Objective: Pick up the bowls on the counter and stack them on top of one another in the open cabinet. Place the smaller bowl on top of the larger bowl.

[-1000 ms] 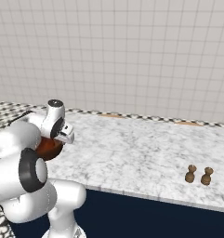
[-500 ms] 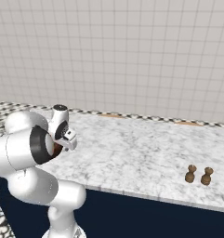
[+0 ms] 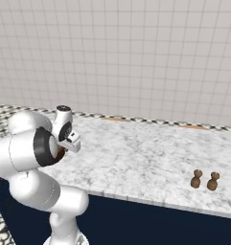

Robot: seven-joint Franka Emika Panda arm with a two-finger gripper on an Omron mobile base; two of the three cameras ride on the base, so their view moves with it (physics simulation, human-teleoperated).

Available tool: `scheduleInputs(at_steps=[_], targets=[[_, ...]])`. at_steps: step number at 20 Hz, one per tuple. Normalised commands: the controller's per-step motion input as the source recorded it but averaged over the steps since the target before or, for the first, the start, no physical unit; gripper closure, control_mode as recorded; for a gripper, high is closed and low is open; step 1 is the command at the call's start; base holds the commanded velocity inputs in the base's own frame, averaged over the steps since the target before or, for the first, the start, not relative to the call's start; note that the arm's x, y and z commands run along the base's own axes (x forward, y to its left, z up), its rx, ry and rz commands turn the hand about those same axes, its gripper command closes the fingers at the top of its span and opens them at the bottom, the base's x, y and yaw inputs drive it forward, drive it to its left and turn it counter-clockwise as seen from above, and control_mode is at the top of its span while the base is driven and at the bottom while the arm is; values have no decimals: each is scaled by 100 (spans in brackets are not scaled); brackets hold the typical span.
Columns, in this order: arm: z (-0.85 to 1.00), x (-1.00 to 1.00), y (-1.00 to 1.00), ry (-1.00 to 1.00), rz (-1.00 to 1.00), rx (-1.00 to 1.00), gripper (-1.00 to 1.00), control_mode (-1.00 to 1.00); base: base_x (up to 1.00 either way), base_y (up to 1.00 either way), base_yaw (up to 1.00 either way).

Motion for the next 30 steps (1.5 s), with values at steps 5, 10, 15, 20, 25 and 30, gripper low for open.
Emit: scheduleInputs(at_steps=[5,10,15,20,25,30], targets=[[32,-25,-15,-3,-12,13,100,-100,0,0,0],[74,-38,-49,-8,-27,23,100,-100,0,0,0],[100,-49,-59,-18,-27,27,100,-100,0,0,0],[84,-34,-28,-16,-15,17,100,-100,0,0,0],[44,-47,0,-20,1,5,100,-100,0,0,0],[0,0,0,0,0,0,100,100,-97,27,50]])
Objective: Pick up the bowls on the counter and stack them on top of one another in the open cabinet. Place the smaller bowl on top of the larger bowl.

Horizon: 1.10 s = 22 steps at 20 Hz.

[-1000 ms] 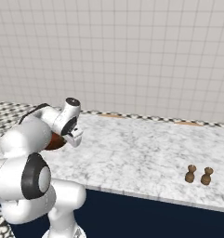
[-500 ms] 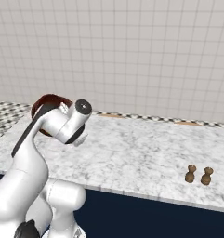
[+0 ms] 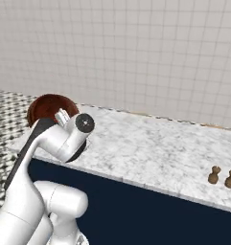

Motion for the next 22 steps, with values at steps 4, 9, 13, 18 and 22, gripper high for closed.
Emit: scheduleInputs(at_steps=[4,9,13,18,22], targets=[[0,0,0,0,0,0,100,100,-40,18,85],[0,0,0,0,0,0,100,100,-3,8,98],[0,0,0,0,0,0,100,100,0,5,96],[0,0,0,0,0,0,100,100,9,0,89],[0,0,0,0,0,0,100,100,97,0,46]])
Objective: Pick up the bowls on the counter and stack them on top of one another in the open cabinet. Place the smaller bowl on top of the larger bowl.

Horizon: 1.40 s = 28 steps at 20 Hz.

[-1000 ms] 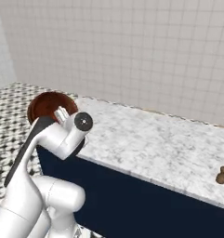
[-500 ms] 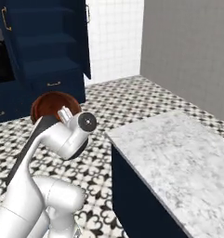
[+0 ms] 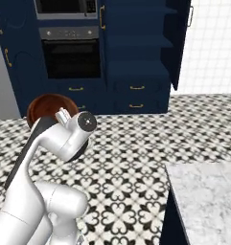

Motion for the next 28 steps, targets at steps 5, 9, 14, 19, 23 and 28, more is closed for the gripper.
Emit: scheduleInputs(at_steps=[5,9,14,19,23,28], targets=[[0,0,0,0,0,0,100,100,100,0,10],[0,0,0,0,0,0,100,100,100,0,5],[0,0,0,0,0,0,100,100,100,-13,0],[0,0,0,0,0,0,100,100,100,-64,0],[0,0,0,0,0,0,100,100,100,-89,0],[0,0,0,0,0,0,100,100,100,-73,0]])
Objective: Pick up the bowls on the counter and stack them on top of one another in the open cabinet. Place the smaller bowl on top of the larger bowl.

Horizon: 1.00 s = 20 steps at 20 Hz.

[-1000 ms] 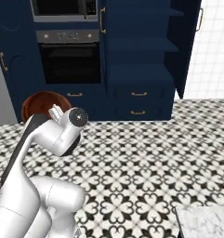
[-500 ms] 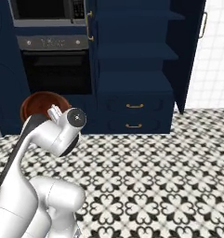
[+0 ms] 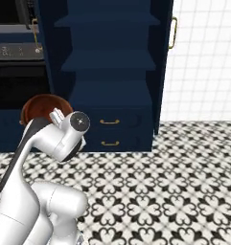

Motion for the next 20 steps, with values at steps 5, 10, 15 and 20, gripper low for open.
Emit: scheduleInputs(at_steps=[5,10,15,20], targets=[[0,0,0,0,0,0,100,100,100,-34,1],[0,0,0,0,0,0,100,100,100,-11,16],[0,0,0,0,0,0,100,100,100,-16,22],[0,0,0,0,0,0,100,100,100,-26,15]])
